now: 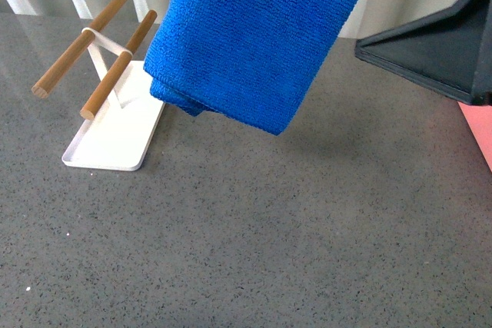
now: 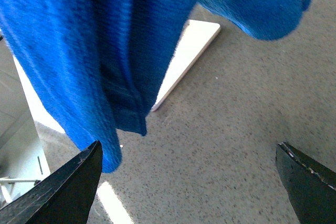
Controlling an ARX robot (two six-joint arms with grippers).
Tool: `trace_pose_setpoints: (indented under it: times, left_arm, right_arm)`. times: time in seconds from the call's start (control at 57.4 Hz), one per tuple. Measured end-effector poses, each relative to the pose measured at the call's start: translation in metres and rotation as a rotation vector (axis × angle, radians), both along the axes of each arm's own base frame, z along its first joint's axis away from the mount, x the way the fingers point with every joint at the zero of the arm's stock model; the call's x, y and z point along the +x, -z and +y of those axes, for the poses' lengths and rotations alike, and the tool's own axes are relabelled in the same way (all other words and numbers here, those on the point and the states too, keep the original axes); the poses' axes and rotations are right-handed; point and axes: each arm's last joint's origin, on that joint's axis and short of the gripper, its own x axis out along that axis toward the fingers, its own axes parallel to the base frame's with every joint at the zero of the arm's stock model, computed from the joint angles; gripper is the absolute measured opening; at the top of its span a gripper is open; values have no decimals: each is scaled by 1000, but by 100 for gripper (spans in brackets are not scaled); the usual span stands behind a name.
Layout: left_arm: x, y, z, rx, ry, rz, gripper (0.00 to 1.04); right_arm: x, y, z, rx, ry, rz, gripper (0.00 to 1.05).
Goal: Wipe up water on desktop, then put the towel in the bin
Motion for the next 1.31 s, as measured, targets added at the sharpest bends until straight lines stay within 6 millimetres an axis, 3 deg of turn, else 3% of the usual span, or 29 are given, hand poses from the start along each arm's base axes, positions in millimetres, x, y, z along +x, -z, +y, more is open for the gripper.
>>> trace_pose_setpoints:
  times: [0.436,0.819,1.081,1.307]
  left_arm:
    - [0,0,0,0,0,0,5]
    - [0,0,0,0,-1,0,5]
    - [0,0,0,1,-1,-1,5]
    - [0,0,0,2,-2,-2,5]
  right_arm:
    - [23,-8,22,69,-105,-82,98]
    - [54,-11,55,113,-150,-124,98]
    - [61,-15,77,153,-247,-169,98]
    - [66,-20,84,185,-210,-168,65]
